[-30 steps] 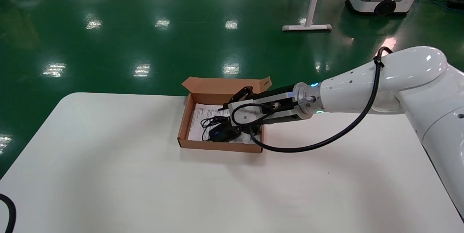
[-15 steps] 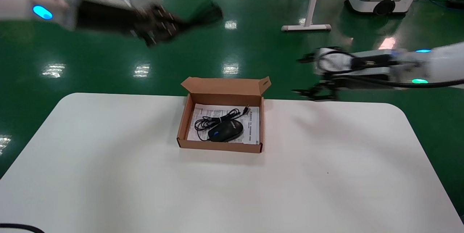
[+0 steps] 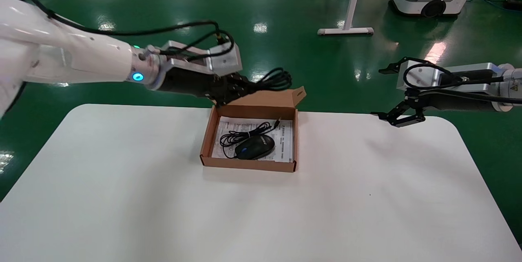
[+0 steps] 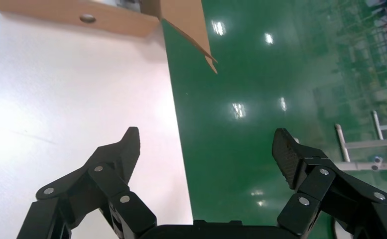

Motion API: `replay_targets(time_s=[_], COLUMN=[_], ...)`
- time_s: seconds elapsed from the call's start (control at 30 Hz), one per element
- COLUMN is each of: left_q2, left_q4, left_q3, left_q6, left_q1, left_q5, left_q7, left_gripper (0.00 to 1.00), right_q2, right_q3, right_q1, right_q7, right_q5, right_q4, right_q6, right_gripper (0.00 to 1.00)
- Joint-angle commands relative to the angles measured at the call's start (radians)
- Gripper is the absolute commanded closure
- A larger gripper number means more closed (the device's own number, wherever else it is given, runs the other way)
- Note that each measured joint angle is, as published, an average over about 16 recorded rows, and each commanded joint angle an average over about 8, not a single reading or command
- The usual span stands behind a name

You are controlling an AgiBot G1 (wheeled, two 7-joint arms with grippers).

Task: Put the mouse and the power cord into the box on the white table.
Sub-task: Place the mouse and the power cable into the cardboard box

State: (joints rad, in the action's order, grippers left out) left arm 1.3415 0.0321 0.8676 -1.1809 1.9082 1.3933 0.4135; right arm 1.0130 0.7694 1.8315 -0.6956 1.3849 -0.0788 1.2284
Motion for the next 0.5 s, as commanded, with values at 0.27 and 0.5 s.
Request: replay_targets(time_s=[0.27, 0.5], left_q2=[0.009, 0.01], left_q4=[0.058, 0.089], left_q3=[0.031, 0.042], left_q6=[0.012, 0.038], left_q1=[-0.063, -0.077], left_q5=[0.036, 0.042], left_q7=[-0.022, -0.035], left_gripper=[0.74, 0.0], right_q2=[-0.005, -0.001], right_q3=[-0.003, -0.006], right_q1=[0.0, 0.002], right_q7=[0.0, 0.015], right_q5=[-0.004, -0.01], right_q4=[0.01, 0.019], right_q6=[0.013, 0.024], right_gripper=[0.0, 0.0])
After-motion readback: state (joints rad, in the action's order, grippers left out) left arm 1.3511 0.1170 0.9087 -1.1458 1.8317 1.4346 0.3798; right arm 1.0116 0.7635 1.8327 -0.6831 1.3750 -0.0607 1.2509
